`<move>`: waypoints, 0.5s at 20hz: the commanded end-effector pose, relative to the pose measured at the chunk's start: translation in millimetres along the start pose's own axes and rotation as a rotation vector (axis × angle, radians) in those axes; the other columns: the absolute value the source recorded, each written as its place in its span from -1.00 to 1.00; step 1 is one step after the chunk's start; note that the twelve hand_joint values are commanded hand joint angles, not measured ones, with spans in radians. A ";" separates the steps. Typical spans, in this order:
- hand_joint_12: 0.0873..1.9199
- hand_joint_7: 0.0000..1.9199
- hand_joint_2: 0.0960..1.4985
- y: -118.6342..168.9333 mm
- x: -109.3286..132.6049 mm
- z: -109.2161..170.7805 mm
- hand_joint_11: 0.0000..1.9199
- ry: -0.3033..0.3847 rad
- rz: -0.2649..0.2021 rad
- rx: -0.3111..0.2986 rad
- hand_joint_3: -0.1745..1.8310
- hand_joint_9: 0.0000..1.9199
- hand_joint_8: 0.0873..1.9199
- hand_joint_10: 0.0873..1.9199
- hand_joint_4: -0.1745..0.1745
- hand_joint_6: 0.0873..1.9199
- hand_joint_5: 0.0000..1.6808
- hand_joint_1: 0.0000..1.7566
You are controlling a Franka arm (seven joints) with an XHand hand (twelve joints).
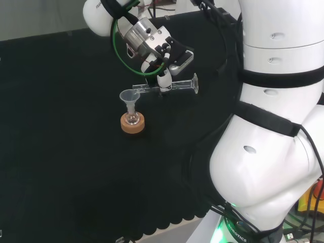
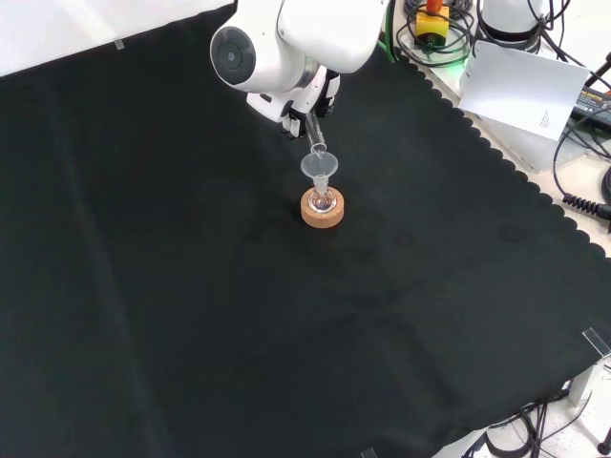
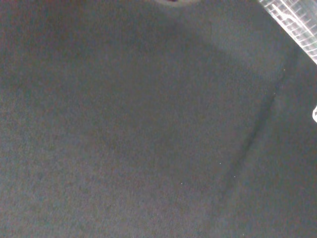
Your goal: Pour the water from the graduated cylinder into the round-bottom flask.
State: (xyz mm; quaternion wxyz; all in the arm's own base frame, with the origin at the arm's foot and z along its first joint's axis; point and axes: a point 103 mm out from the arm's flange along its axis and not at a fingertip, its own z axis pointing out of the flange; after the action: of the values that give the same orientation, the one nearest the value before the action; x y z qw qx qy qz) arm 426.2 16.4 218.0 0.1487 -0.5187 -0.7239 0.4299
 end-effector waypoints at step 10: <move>-0.29 -0.08 0.52 -3.7 -0.1 -3.8 0.24 -0.006 -0.001 0.021 -0.83 0.42 0.21 -0.85 -0.42 -0.18 0.15 0.54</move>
State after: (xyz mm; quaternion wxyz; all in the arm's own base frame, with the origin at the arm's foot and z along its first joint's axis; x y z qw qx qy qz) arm 426.5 17.4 222.3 0.1511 -0.5171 -0.7207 0.4362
